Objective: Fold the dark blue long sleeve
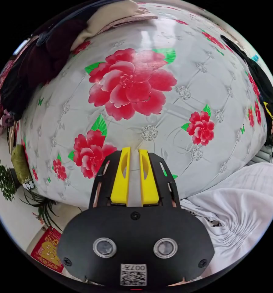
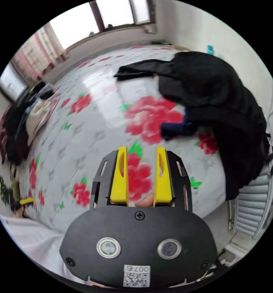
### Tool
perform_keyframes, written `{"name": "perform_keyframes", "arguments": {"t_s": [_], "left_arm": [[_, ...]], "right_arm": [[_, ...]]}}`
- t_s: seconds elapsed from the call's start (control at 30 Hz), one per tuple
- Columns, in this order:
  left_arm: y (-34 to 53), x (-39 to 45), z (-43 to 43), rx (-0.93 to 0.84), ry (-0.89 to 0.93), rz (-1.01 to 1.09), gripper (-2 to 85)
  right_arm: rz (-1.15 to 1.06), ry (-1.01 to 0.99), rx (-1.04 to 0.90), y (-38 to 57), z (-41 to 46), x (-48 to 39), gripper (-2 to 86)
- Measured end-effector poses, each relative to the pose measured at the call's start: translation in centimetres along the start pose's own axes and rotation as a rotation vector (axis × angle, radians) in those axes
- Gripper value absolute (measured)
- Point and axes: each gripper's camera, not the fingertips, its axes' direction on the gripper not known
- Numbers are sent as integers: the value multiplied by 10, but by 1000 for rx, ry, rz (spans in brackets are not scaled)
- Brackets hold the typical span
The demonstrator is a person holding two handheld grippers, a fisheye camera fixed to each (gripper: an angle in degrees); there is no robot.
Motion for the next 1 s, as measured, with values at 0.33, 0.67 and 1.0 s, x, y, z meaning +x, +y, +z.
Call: {"name": "perform_keyframes", "arguments": {"t_s": [0.33,0.67,1.0], "left_arm": [[-13,4,-4,-100,-7,-67,44],[16,-5,-17,-61,-23,-110,35],[67,-23,-42,20,19,-104,-9]], "right_arm": [[322,108,-165,-92,17,142,62],[79,-539,330,-221,-246,165,5],[-20,-756,660,-233,-529,160,-2]]}}
